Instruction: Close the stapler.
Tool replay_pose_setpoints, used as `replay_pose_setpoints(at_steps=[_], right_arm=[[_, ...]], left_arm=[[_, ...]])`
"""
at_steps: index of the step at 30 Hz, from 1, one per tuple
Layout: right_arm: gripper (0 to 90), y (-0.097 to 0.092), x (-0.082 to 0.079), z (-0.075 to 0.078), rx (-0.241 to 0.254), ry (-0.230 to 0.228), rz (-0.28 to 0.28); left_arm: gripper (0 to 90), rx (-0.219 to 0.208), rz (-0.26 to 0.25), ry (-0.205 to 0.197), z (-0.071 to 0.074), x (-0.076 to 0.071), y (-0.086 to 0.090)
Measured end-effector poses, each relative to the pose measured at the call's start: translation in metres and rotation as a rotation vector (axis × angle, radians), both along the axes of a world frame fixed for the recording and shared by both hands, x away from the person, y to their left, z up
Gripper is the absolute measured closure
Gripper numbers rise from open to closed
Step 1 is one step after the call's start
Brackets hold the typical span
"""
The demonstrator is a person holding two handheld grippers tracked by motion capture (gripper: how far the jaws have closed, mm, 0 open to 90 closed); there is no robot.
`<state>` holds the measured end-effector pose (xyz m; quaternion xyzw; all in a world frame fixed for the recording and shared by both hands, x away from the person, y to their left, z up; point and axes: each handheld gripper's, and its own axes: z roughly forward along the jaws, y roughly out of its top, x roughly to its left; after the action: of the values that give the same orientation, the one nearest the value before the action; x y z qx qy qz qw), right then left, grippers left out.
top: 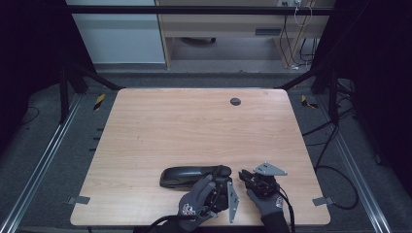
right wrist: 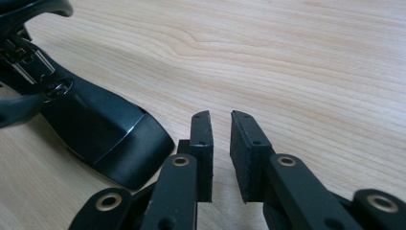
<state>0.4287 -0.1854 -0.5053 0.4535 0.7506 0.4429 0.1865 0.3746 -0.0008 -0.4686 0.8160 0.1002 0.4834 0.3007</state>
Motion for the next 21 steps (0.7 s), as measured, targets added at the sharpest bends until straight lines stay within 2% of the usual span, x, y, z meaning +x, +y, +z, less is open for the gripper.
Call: replay_pose_setpoints(at_steps=[4,7,8,10,13,15,21], right_arm=[[78.7,-0.002,0.000,0.000,-0.003,-0.011,-0.003],[78.7,-0.004,0.000,0.002,0.004,-0.010,-0.007],[78.6,-0.005,0.000,0.002,0.005,-0.009,-0.010],[78.6,-0.005,0.000,0.002,0.007,-0.013,-0.013],[78.6,-0.007,0.000,0.003,0.009,-0.012,-0.020],[78.6,-0.008,0.000,0.003,0.010,-0.016,-0.021],[78.7,-0.008,0.000,0.005,0.015,-0.017,-0.022]], left_arm=[[35.8,-0.041,-0.026,0.031,0.009,-0.003,-0.002],[35.6,-0.104,-0.042,0.081,0.018,-0.002,0.000],[35.6,-0.148,-0.049,0.119,0.025,0.001,0.003],[35.6,-0.164,-0.049,0.132,0.028,0.002,0.005],[35.7,-0.233,-0.062,0.179,0.038,0.006,0.012],[35.7,-0.263,-0.068,0.210,0.043,0.008,0.016],[36.0,-0.393,-0.064,0.297,0.058,0.017,0.033]])
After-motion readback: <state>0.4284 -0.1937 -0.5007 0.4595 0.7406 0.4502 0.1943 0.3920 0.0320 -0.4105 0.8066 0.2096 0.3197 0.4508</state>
